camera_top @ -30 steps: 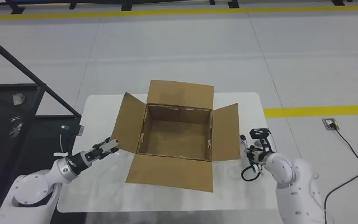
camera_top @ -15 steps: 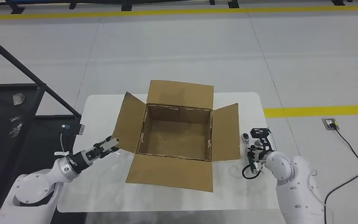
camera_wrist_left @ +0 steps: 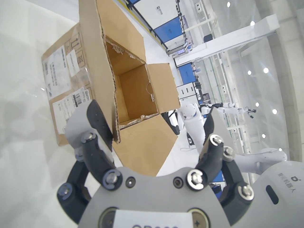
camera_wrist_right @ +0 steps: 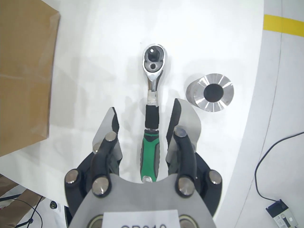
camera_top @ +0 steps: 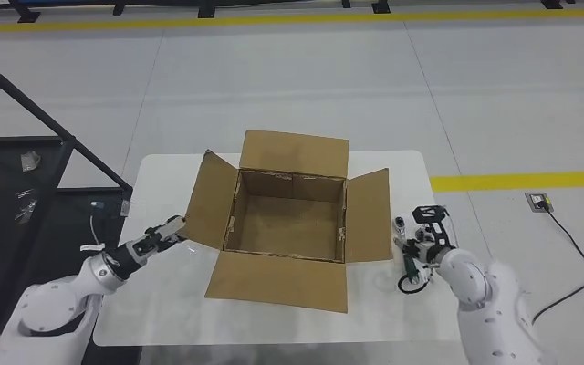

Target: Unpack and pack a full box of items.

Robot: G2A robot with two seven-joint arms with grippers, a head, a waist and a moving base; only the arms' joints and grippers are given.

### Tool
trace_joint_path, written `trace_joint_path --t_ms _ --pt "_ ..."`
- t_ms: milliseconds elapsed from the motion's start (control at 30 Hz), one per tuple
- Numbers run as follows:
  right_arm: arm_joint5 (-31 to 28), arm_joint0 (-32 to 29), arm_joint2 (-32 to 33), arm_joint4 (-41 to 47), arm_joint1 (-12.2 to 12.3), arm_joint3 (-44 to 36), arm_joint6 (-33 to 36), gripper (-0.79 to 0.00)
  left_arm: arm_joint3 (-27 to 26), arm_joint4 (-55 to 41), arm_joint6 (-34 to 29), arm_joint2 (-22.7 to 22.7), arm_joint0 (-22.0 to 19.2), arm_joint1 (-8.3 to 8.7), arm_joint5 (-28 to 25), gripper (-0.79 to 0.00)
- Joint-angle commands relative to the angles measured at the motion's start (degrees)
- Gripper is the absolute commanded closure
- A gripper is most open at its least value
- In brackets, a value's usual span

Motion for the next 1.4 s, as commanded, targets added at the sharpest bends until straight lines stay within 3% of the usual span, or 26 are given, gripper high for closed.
trace_joint_path --t_ms 0,233,600,900,1033,1367 --pt "-0.1 -3.2 0.5 1.8 0.1 -7.0 -0.6 -0.785 -0.3 -3.8 2.4 -1.2 0.7 -0.15 0.0 -0.785" --pt "1.8 -11.8 2.2 10.6 0.2 -25.6 -3.4 -0.785 -1.6 -8.6 10.8 -7.5 5.4 -0.35 -1.4 -0.785" --pt "1.6 -12.1 2.0 10.3 0.3 -25.8 -4.0 -0.785 -4.3 -18.6 20.2 -15.2 13.2 -1.33 -2.1 -0.785" --pt "2.6 -14.1 -0.2 9.4 0.6 -27.5 -9.2 -0.785 -5.3 -21.0 27.4 -15.3 15.5 -2.34 2.9 -0.785" --pt "3.6 -13.3 -0.4 10.4 0.9 -26.0 -8.9 -0.785 -6.4 -11.9 24.4 -13.0 16.0 -2.13 7.2 -0.785" --pt "4.4 -13.1 -0.2 11.1 1.0 -25.4 -8.2 -0.785 -5.9 -10.4 25.2 -12.9 16.1 -2.11 7.7 -0.785"
